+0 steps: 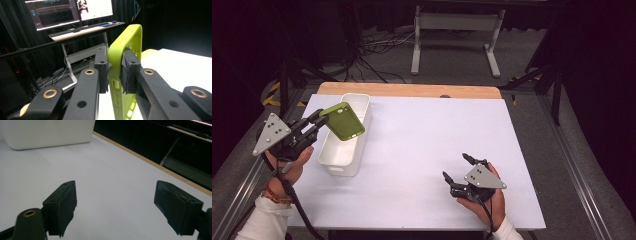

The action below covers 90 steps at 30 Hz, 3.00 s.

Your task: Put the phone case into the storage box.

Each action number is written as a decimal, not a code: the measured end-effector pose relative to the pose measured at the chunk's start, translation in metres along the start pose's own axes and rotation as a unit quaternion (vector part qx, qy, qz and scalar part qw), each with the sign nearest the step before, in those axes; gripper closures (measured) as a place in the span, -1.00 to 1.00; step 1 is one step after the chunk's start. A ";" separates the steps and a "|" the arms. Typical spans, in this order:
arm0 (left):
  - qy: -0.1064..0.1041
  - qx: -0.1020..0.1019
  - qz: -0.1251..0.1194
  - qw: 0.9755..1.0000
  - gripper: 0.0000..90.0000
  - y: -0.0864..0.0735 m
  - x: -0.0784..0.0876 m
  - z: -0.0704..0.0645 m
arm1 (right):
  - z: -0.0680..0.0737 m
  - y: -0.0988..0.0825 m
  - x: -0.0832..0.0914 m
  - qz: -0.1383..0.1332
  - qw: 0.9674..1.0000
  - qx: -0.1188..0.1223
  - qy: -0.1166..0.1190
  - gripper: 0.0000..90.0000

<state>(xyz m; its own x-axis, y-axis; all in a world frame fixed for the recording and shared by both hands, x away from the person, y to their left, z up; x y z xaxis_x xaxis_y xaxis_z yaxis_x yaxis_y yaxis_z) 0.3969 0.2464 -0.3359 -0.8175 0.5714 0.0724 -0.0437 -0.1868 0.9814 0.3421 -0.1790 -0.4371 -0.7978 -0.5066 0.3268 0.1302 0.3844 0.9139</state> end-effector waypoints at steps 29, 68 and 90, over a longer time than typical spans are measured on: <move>0.024 -0.007 0.028 0.999 0.73 -0.017 -0.007 0.017 | 0.001 -0.001 -0.002 0.004 1.000 -0.002 0.005 -0.57; 0.022 -0.011 0.067 0.997 0.73 -0.050 -0.048 0.038 | 0.000 -0.002 -0.005 0.008 1.000 -0.004 0.005 -0.57; 0.011 -0.025 0.092 0.995 0.73 -0.055 -0.091 0.061 | -0.003 -0.003 -0.009 0.011 0.999 -0.039 0.016 -0.56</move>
<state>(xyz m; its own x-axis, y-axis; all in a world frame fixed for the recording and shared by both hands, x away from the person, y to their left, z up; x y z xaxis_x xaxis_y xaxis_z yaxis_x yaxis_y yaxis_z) 0.5091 0.2533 -0.3853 -0.8267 0.5063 0.2456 0.0802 -0.3261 0.9419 0.3503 -0.1777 -0.4417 -0.7752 -0.5239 0.3530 0.1932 0.3355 0.9220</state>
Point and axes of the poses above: each handheld gripper's, and its own axes: x roughly backward along the jaws, y roughly out of its top, z roughly to its left, the point moved 5 cm from there along -x, roughly forward along the jaws, and after that the axes turned 2 degrees about -x, right-handed, at the moved point
